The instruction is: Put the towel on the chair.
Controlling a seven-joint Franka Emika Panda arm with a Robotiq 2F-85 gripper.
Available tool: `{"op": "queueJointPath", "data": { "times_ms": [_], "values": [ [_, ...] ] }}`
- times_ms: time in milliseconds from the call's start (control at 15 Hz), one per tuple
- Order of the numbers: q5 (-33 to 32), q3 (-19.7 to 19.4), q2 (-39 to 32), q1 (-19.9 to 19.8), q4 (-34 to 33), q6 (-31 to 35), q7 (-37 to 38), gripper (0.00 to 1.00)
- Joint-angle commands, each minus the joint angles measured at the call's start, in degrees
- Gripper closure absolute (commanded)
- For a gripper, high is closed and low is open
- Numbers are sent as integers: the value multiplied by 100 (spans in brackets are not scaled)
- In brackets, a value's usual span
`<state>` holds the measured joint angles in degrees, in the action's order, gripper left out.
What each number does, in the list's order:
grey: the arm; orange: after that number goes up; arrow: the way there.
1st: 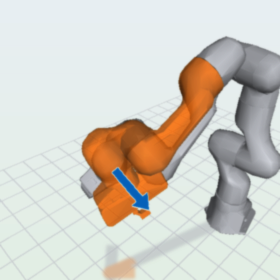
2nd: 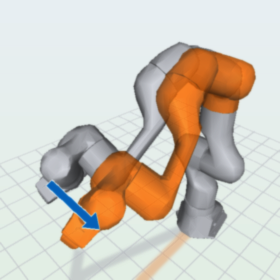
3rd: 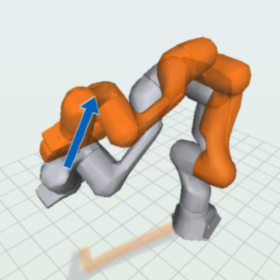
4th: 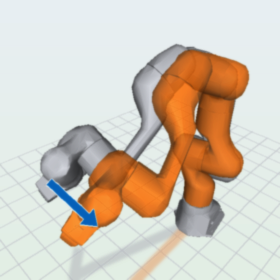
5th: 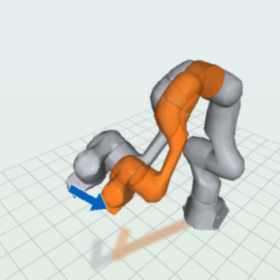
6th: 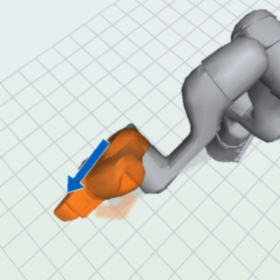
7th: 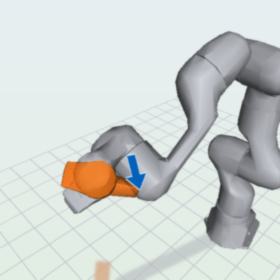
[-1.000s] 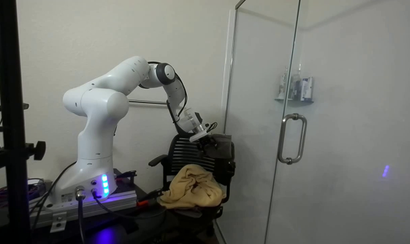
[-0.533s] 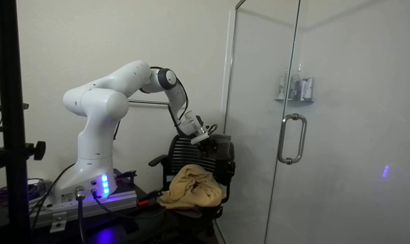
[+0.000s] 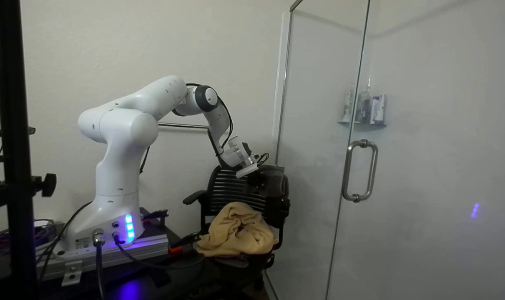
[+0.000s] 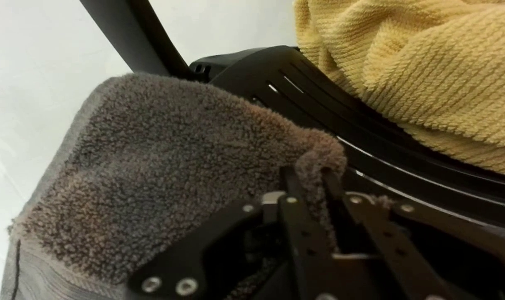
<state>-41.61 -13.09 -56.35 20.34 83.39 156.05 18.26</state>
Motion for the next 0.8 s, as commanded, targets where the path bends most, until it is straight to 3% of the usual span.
{"op": "queueJointPath", "data": {
  "times_ms": [0, 267, 400, 533, 733],
  "values": [
    [241, 149, -38, -167, -40, 75, -211, 100],
    [1018, 701, 544, -519, 566, -256, -937, 99],
    [1472, 893, 1313, -590, 1267, -709, -1407, 99],
    [1608, 762, 1799, -421, 1570, -1184, -1317, 99],
    [1321, 597, 2631, -84, 1909, -1964, -839, 99]
  ]
}}
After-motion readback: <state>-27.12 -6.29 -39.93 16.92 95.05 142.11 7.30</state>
